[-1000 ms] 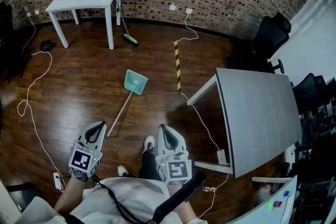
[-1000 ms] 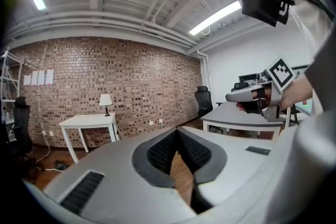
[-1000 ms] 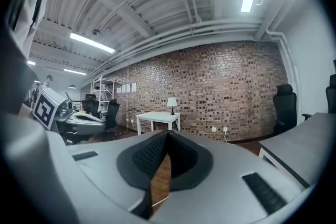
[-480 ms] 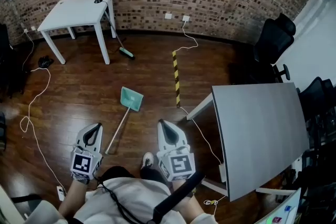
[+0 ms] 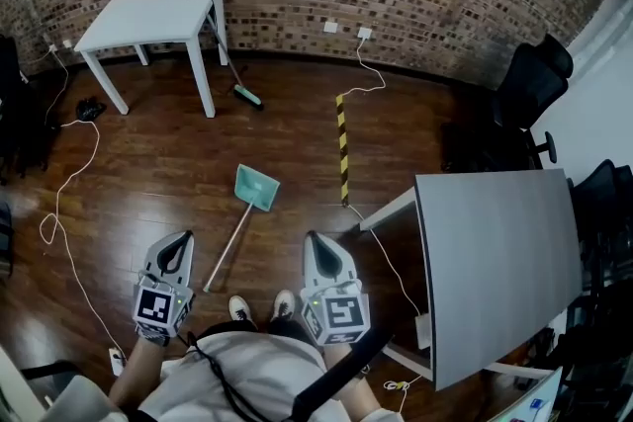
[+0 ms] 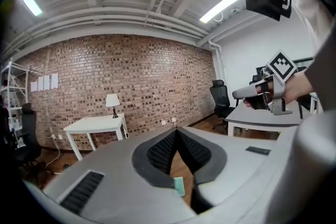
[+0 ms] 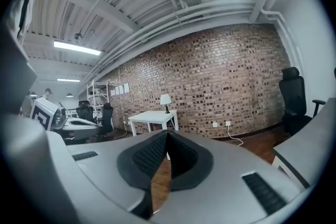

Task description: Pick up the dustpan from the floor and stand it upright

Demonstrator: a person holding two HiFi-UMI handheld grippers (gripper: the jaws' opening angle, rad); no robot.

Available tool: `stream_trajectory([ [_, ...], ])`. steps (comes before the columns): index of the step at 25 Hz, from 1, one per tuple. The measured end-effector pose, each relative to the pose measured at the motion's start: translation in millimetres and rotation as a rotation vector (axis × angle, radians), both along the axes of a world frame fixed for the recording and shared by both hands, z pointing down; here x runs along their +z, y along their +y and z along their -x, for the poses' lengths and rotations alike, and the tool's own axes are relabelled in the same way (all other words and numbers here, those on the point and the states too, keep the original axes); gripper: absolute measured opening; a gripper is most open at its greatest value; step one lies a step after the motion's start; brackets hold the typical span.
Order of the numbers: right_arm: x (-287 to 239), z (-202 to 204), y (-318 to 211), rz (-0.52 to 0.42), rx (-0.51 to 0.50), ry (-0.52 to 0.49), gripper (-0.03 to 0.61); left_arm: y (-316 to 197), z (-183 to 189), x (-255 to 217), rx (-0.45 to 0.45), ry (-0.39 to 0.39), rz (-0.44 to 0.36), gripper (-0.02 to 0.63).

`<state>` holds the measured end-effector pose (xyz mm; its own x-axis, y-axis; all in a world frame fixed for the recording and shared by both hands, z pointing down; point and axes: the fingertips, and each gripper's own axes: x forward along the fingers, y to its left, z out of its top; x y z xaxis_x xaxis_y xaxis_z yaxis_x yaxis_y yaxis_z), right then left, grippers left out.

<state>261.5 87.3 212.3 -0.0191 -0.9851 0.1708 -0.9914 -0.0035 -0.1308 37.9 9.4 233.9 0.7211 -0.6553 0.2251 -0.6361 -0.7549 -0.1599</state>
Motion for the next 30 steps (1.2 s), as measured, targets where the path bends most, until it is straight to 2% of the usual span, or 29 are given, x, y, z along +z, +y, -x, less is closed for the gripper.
stream_trajectory([
  [5,-5,11,-14,0.013,-0.069,0.084,-0.017,-11,21,6,-0.056,0.028,0.016,0.012],
  [7,-1,18,-20,0.042,-0.096,0.106,-0.017,-20,39,15,-0.101,0.011,0.027,0.012],
  [9,-1,19,-27,0.044,-0.075,0.091,0.020,-31,62,23,-0.167,-0.006,0.055,0.012],
  [12,-6,21,-41,0.035,-0.054,0.019,0.029,-38,90,32,-0.223,0.007,0.100,0.015],
  [14,-3,31,-52,0.045,-0.077,0.048,0.029,-40,108,41,-0.226,0.023,0.098,0.040],
  [15,-1,36,-59,0.044,-0.080,0.077,0.029,-43,116,46,-0.217,0.034,0.086,0.075],
  [17,4,34,-72,0.025,-0.046,0.114,0.031,-50,129,61,-0.191,0.049,0.076,0.122],
  [21,22,24,-93,0.050,-0.041,0.129,0.075,-53,142,97,-0.144,0.054,0.126,0.124],
  [24,51,30,-115,0.096,-0.094,0.130,0.086,-57,151,119,-0.136,0.141,0.198,0.124],
  [26,78,37,-134,0.133,-0.130,0.084,0.087,-63,159,138,-0.154,0.173,0.238,0.124],
  [28,115,44,-151,0.185,-0.155,0.015,0.087,-63,165,170,-0.156,0.107,0.253,0.124],
  [30,159,53,-167,0.251,-0.182,-0.039,0.087,-59,173,212,-0.167,0.044,0.308,0.124],
])
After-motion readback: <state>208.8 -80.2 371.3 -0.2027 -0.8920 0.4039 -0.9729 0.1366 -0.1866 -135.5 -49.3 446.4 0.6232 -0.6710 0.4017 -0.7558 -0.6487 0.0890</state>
